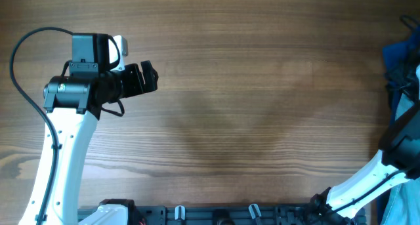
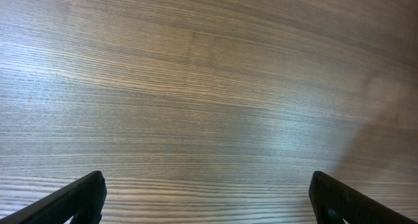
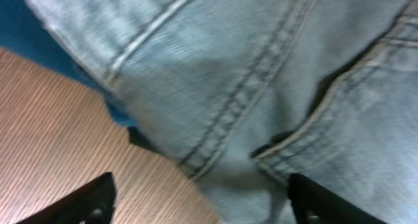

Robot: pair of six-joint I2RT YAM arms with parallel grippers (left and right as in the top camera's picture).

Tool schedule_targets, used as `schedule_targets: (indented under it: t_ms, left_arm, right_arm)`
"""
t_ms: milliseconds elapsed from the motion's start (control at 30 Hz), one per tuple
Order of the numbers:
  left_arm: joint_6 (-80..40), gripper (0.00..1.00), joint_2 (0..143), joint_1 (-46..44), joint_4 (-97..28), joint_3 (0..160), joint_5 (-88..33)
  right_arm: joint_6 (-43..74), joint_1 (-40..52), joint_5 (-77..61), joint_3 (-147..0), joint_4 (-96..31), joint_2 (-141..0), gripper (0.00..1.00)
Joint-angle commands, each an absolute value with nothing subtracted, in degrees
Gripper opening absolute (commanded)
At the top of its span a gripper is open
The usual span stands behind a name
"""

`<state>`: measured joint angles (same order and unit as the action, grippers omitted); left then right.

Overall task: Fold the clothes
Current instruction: 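Grasp the light-blue denim shorts with the right gripper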

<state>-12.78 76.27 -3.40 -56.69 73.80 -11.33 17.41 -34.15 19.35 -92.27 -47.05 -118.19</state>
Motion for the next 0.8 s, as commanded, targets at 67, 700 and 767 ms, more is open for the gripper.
schedule_targets:
  t_ms: [67, 700, 767]
  left_arm:
    - [-12.08, 1.0, 75.33, -3.6, -56.4, 75.02, -10.61]
    - [-12.05, 1.0, 74.15, -2.7, -56.4, 79.02, -7.75]
    - [-12.08, 1.0, 73.65, -2.35, -56.4, 80.16, -7.81]
  right_arm:
    - [17.89, -38.26, 22.68, -92.27, -48.66, -120.16, 0.27]
    - [16.49, -26.79, -10.46, -93.06, -48.62, -93.78, 0.05]
    - [16.75, -23.4, -1.3, -93.03, -49.41, -93.12, 0.04]
